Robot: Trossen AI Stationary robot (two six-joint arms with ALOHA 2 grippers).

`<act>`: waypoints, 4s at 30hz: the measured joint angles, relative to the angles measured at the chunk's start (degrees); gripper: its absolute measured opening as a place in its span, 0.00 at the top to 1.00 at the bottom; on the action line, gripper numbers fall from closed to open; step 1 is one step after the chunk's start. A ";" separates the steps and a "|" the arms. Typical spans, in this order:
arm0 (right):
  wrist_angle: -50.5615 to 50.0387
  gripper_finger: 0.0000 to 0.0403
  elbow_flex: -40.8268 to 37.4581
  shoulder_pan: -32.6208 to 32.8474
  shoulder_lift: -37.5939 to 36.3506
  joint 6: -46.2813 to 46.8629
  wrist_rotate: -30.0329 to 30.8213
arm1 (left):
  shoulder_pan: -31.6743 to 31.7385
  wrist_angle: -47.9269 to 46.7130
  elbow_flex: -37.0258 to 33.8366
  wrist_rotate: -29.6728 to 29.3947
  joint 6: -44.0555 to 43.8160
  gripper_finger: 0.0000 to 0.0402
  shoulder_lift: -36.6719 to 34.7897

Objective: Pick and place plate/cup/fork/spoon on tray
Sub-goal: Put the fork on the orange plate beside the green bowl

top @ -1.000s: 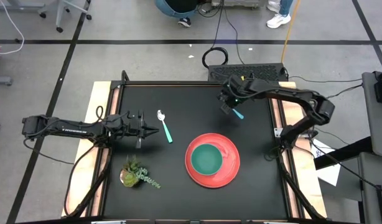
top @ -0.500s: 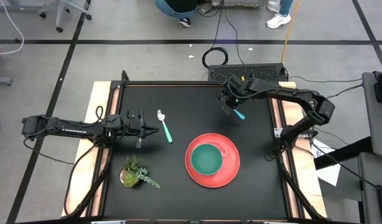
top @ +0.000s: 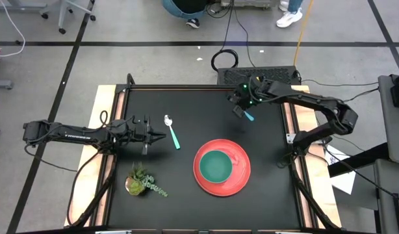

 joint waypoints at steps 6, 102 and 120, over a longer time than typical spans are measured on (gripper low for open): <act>0.03 0.99 -0.04 0.07 -2.49 -0.12 -2.83 | 0.01 0.33 0.00 -1.20 -0.09 0.92 0.01; 49.13 1.00 -48.76 27.65 -51.07 18.83 -5.47 | 0.00 0.40 0.01 -1.29 -1.77 0.92 0.00; 11.27 1.00 -20.88 43.45 -36.58 30.82 21.19 | 0.00 0.86 0.01 -1.29 -2.91 0.92 0.01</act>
